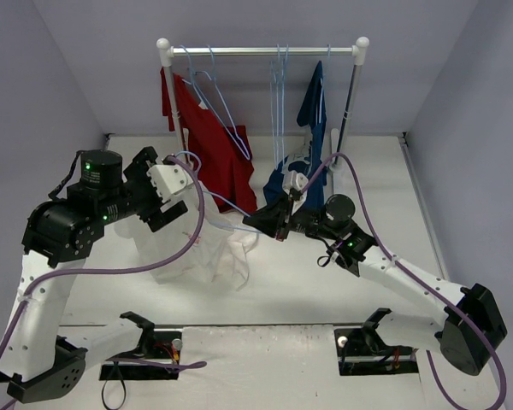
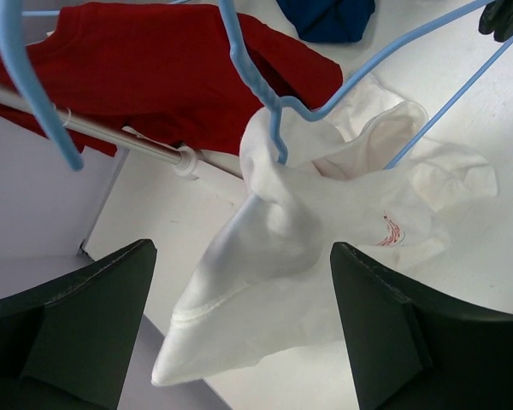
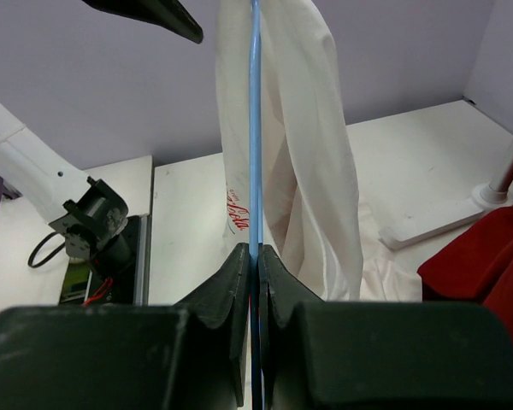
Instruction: Place the t-shirt on the hanger
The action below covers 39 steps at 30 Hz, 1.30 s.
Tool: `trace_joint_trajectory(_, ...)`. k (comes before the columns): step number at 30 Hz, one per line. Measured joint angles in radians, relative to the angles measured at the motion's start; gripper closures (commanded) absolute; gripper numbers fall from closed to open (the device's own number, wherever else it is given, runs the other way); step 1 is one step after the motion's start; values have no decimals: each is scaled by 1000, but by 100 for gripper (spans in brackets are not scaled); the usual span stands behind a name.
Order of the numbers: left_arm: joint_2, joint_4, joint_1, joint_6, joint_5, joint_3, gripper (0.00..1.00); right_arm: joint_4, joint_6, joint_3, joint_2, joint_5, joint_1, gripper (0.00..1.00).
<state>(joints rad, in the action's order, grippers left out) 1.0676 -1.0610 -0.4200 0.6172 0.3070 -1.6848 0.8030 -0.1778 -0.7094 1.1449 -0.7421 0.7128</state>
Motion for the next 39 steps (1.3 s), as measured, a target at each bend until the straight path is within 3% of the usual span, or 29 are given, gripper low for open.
trace_joint_trajectory(7, 33, -11, 40, 46, 79, 30, 22, -14, 3, 0, -17, -29, -2, 100)
trace_joint_trajectory(9, 37, -13, 52, 52, 110, 40, 26, -17, 3, 0, -22, -34, -7, 100)
trace_joint_trajectory(11, 37, -14, 64, 54, 136, 48, 40, -19, 3, 0, -25, -37, -9, 100)
trace_joint_trajectory(13, 35, -14, 74, 57, 161, 54, 62, -22, 3, 0, -26, -44, -13, 100)
trace_joint_trajectory(15, 27, -16, 80, 58, 181, 65, 76, -22, 3, 0, -26, -48, -21, 100)
trace_joint_trajectory(17, 19, -16, 81, 57, 192, 70, 96, -23, 2, 0, -26, -56, -31, 100)
trace_joint_trajectory(18, 15, -16, 82, 59, 194, 71, 99, -24, 2, 0, -26, -63, -36, 100)
trace_joint_trajectory(26, -25, -21, 83, 69, 240, 74, 100, -23, -2, 0, -26, -103, -64, 100)
trace_joint_trajectory(28, -34, -21, 83, 69, 255, 79, 100, -24, -2, 0, -26, -108, -69, 94)
trace_joint_trajectory(31, -49, -20, 83, 66, 283, 99, 100, -36, 1, -2, -26, -111, -73, 94)
trace_joint_trajectory(32, -54, -16, 84, 63, 294, 108, 100, -46, 3, -3, -26, -111, -73, 92)
trace_joint_trajectory(33, -60, -13, 86, 59, 302, 121, 100, -61, 6, -6, -26, -110, -73, 79)
trace_joint_trajectory(35, -72, -8, 89, 47, 315, 148, 100, -89, 14, -13, -26, -94, -77, 65)
trace_joint_trajectory(36, -79, -5, 88, 34, 322, 164, 100, -106, 18, -17, -26, -69, -81, 54)
trace_joint_trajectory(39, -98, 5, 88, -1, 322, 201, 100, -160, 26, -32, -26, 6, -95, 39)
